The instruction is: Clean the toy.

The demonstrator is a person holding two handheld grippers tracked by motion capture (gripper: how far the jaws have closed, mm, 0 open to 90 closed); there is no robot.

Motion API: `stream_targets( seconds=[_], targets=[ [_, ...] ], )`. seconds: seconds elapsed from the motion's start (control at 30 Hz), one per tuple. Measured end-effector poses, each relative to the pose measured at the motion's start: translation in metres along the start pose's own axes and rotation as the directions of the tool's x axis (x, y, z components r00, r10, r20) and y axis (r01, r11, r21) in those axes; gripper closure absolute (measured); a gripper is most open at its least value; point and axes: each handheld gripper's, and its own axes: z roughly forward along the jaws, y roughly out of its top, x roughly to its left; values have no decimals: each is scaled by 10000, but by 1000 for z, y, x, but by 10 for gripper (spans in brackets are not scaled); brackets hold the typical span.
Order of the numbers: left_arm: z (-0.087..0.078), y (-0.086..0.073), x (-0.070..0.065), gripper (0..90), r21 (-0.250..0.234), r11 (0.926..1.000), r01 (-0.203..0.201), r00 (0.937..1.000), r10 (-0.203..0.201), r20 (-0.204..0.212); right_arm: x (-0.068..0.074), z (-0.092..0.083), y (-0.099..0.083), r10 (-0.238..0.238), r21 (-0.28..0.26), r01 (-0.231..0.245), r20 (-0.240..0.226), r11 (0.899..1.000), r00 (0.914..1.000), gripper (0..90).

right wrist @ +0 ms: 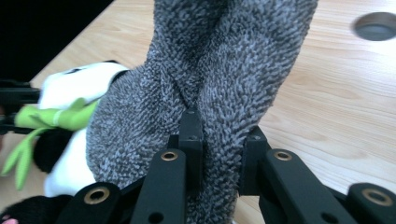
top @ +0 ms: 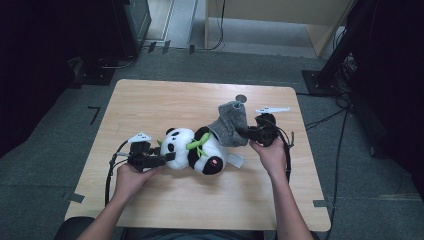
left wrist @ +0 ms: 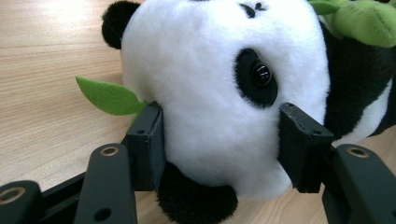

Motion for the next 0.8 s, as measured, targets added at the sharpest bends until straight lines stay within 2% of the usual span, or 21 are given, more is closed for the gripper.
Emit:
stream_targets(
  seconds=[0.1,0.2,0.3,0.43,0.53,0.67,0.8],
  targets=[
    [0,1,0,407,57,10000,-22,10000,22,8,-2,-11,1,135,-207,-133,98,9997,9999,783],
    [0,1,0,409,83,9999,-62,10000,62,-5,6,-23,6,113,-575,-124,-194,9983,9997,785],
    [0,1,0,409,59,10000,-45,10000,45,-6,23,-33,14,-346,-950,304,-431,9950,9985,785],
    [-1,0,0,410,57,10000,-62,10000,62,-18,48,-35,21,-994,-1193,883,-903,9889,9909,785],
    [-1,0,-1,410,44,10000,-45,10000,45,-12,65,-27,23,-1406,-1118,1271,-1219,9856,9825,785],
    [0,-1,-1,410,12,10000,-65,10000,66,-36,79,-3,17,-1690,-533,1624,-1620,9853,9722,785],
    [-1,-1,-1,412,40,10000,-70,10000,70,-45,83,20,7,-1634,168,1690,-1782,9855,9703,785]
  ],
)
